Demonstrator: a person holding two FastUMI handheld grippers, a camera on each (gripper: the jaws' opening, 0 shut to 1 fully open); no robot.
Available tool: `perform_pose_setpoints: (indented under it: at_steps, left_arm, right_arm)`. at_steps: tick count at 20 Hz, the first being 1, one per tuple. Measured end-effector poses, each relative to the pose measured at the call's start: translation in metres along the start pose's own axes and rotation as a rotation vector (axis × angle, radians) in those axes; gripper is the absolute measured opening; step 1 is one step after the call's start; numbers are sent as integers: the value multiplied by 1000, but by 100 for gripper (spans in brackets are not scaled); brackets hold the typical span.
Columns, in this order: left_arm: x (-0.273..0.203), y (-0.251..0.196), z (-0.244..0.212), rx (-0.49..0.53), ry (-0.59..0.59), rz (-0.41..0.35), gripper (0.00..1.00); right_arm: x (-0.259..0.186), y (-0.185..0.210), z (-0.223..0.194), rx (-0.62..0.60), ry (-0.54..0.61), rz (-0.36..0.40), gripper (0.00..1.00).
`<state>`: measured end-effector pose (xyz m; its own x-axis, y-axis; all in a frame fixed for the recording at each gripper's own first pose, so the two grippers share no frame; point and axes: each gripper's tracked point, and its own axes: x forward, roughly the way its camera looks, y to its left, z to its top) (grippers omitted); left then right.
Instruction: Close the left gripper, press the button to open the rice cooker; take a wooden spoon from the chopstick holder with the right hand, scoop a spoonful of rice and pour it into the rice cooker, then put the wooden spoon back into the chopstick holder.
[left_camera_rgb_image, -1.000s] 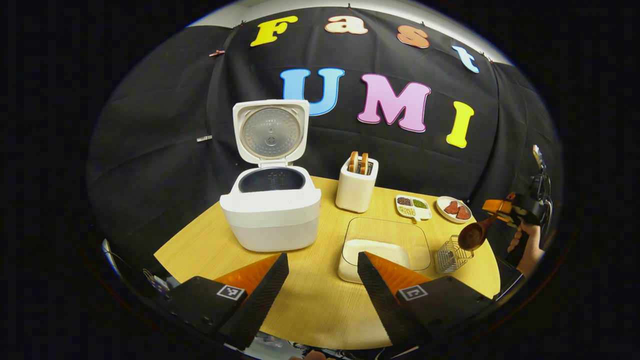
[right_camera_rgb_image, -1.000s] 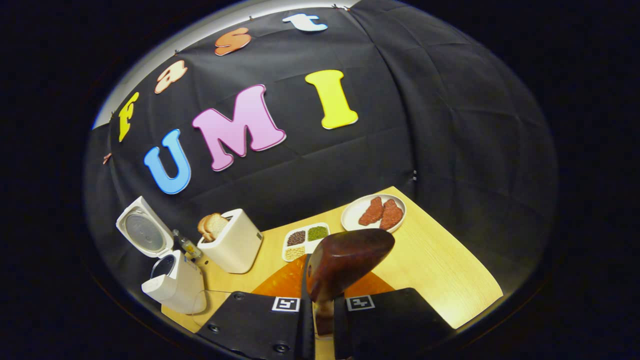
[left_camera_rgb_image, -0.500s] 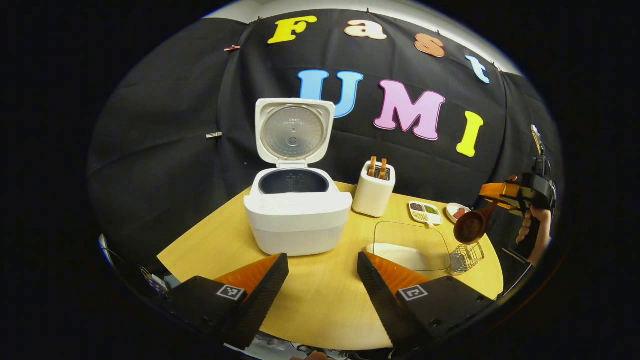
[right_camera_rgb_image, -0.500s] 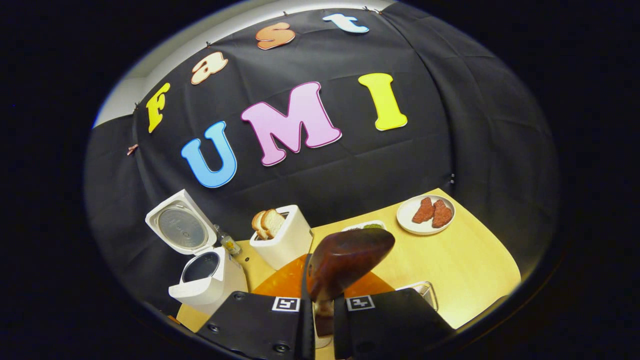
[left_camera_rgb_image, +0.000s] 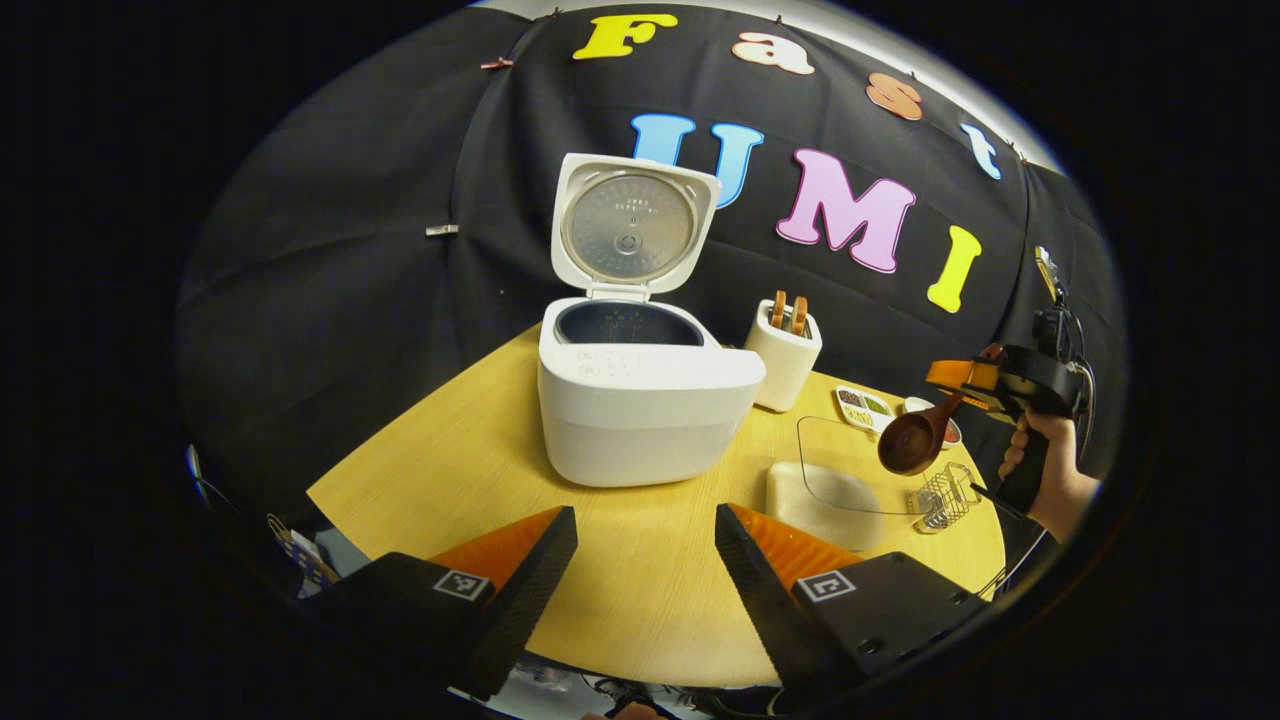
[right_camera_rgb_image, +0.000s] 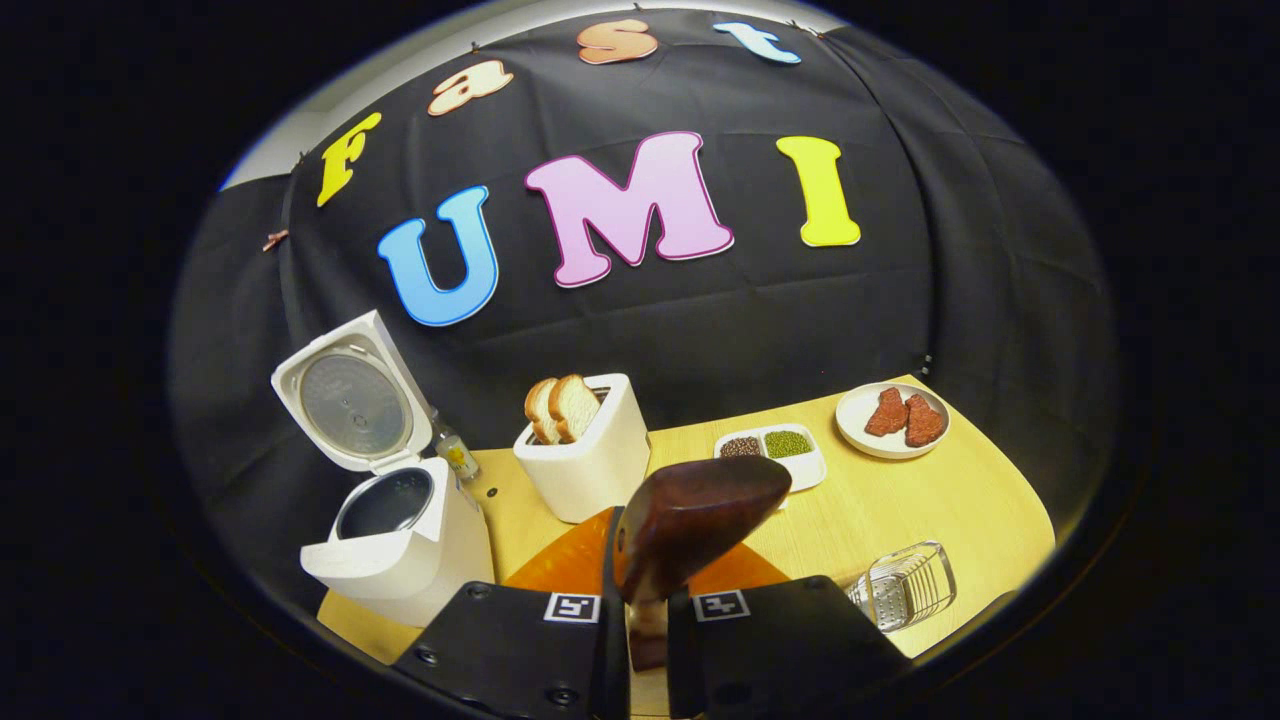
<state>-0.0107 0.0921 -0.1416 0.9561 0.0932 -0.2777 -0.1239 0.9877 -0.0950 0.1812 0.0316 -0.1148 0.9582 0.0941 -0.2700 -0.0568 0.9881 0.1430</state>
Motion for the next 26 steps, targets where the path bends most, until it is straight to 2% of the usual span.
perform_pose_setpoints:
  at_steps: [3, 5, 9, 13, 15, 22, 26]
  left_arm:
    - [13, 10, -12, 32, -4, -32, 98]
    - [24, 19, -21, 57, 3, -43, 96]
    - [38, 25, -26, 30, 17, -82, 96]
    - [45, 34, -21, 39, 13, -76, 96]
    - [46, 38, -17, 44, 10, -76, 95]
    - [38, 35, -19, -6, 27, -89, 96]
    - [33, 31, -18, -7, 13, -85, 96]
  right_arm:
    - [14, -2, -25, -32, 0, -26, 19]
    - [21, -2, -42, -63, 7, -41, 19]
    - [30, 7, -72, -92, 29, -59, 19]
    - [31, 24, -81, -142, 37, -49, 19]
    - [29, 32, -89, -95, 57, -47, 19]
    - [15, 60, -107, 231, 196, -26, 19]
    - [13, 67, -107, 369, 256, -30, 19]
